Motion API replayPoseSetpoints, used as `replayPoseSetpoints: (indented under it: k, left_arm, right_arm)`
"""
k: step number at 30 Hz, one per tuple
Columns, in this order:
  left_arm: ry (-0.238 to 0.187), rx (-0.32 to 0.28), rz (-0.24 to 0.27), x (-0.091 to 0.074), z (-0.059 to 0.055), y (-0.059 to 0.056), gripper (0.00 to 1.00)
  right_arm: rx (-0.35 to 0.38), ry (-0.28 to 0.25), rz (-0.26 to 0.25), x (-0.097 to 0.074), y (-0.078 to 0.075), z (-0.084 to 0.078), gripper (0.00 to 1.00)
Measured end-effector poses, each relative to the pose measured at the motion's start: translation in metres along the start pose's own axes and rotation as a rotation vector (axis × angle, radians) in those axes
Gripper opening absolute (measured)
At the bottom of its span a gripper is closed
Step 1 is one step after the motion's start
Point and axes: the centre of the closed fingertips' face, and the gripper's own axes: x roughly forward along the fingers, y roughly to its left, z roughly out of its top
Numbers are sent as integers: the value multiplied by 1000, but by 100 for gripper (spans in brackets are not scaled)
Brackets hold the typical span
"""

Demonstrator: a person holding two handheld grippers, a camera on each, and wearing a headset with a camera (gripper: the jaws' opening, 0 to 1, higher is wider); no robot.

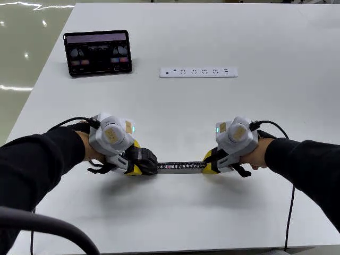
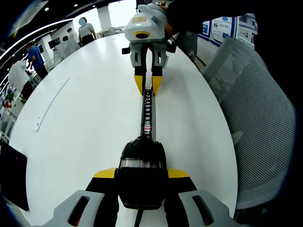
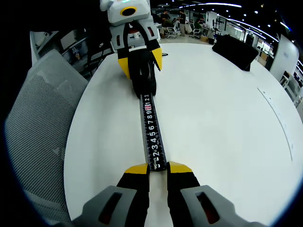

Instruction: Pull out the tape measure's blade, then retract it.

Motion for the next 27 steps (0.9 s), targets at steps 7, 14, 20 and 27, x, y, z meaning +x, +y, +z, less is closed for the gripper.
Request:
replayPoseSetpoints:
  k: [7,14,20,27]
  left_arm:
    - [-1,-1,3,-1,0,0,34]
    - [-2,-3,3,-1,1,0,34]
    - [-1,-4,4,-2,1,-1,34]
    - [-5,-9,8,-2,1,-1,34]
  right_arm:
    - [-7,11,-2,-5,-1,-6,8]
    - [-5,19,-6,-11,-3,-14,8]
    - [4,26,-10,-15,-4,-19,8]
    - [-7,49,-12,-20,-4,-26,8]
